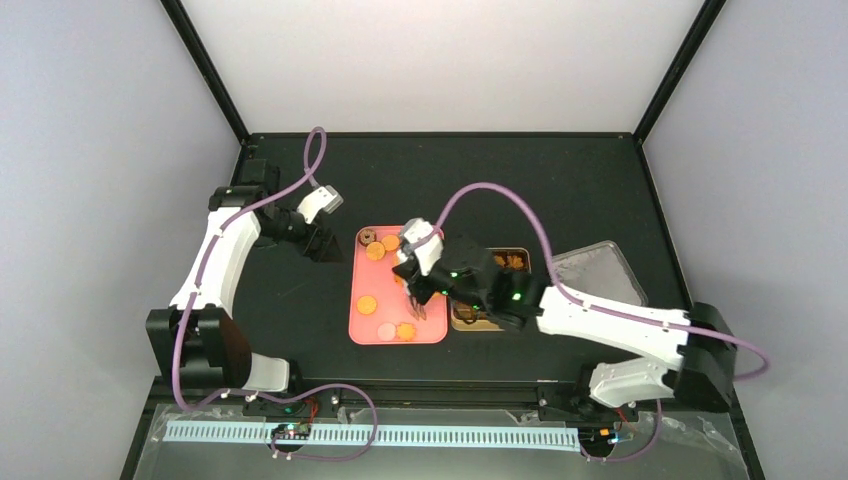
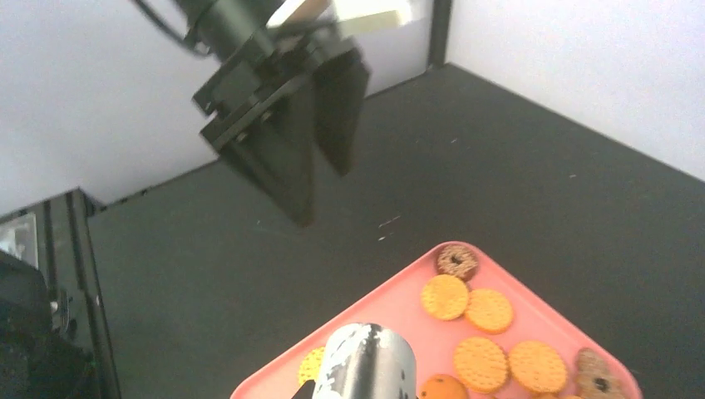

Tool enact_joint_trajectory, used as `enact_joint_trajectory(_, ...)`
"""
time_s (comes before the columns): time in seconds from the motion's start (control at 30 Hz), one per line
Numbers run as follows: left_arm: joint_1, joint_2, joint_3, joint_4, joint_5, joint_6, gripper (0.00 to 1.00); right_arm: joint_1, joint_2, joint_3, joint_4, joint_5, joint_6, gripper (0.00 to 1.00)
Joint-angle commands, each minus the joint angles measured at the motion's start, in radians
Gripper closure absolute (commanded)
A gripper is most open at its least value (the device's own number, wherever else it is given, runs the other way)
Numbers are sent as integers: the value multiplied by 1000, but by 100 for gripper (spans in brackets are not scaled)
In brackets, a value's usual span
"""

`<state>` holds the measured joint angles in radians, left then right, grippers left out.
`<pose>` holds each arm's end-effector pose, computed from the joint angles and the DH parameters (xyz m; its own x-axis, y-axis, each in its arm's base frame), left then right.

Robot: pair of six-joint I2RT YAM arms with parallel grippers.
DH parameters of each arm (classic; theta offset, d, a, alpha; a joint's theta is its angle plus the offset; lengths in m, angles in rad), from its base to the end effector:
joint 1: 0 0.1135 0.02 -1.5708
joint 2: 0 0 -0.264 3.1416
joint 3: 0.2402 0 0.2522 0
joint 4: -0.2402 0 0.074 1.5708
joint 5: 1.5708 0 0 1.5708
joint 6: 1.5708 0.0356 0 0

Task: Pack the cookies
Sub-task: Pick up the fake cookies from the plate.

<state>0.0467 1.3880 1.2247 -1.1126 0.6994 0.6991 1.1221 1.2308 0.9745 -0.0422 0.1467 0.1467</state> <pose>0.2537 -0.0111 0.2956 -0.6343 0.4633 -0.6189 0.7308 0.6205 -0.2844 0.1298 0.2577 0.3262 -0.2476 -0.1810 -0.9518 -0.8032 0.5878 0.0972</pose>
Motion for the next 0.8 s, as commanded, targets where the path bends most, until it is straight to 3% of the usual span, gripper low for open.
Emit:
enact_joint_trajectory(0.0, 15, -16, 36, -25, -6, -5, 17, 58, 105, 69, 136, 34, -43, 91)
enact_joint_trajectory(0.43, 19, -28, 27, -32, -16, 1, 17, 111, 234, 47, 240, 67, -73, 72)
enact_joint_trajectory(0.77, 19, -21, 38, -39, -10, 0, 17, 121, 235, -4, 228, 68, -60, 72)
